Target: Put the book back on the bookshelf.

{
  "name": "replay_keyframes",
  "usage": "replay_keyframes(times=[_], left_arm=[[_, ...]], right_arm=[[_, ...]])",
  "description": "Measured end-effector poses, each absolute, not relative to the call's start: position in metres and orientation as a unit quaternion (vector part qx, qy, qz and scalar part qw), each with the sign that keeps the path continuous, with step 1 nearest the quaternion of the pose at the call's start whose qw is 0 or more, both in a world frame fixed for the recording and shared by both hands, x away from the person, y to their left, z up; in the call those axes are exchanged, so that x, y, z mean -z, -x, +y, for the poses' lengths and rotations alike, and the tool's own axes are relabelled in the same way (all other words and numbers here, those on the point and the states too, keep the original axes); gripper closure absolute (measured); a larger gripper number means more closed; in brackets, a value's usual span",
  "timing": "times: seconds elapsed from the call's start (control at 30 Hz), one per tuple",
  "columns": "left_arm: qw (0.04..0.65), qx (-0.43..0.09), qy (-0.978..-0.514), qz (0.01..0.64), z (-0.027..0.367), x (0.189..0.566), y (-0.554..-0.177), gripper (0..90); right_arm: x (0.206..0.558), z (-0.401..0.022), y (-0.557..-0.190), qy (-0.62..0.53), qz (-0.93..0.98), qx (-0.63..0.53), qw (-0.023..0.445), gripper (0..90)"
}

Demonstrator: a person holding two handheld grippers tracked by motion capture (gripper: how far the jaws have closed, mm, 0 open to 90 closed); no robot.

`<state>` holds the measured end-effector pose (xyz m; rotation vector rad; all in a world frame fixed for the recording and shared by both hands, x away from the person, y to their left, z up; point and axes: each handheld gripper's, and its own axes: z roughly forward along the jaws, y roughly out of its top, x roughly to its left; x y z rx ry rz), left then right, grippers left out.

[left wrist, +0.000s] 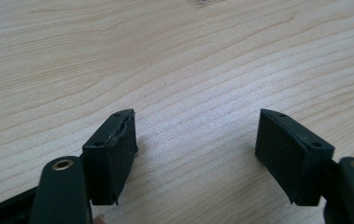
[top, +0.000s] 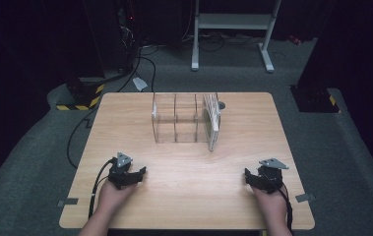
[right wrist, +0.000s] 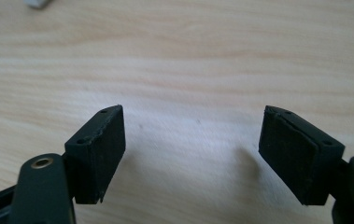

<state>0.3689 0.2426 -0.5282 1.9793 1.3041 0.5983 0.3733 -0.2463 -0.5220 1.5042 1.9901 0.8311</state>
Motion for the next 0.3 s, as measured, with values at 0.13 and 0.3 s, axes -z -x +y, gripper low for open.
replay_keyframes(times=[0.13,0.3], left_arm=[[0.341,-0.23,-0.762,0.501,0.2428,0.5281,-0.3687,29.1],[0.341,-0.23,-0.762,0.5,0.2427,0.5282,-0.3687,29.1]], right_arm=[[0.5237,-0.2487,-0.3731,-0.557,0.732,-0.306,0.243,22.5],[0.5237,-0.2481,-0.3729,-0.559,0.731,-0.305,0.245,22.0]])
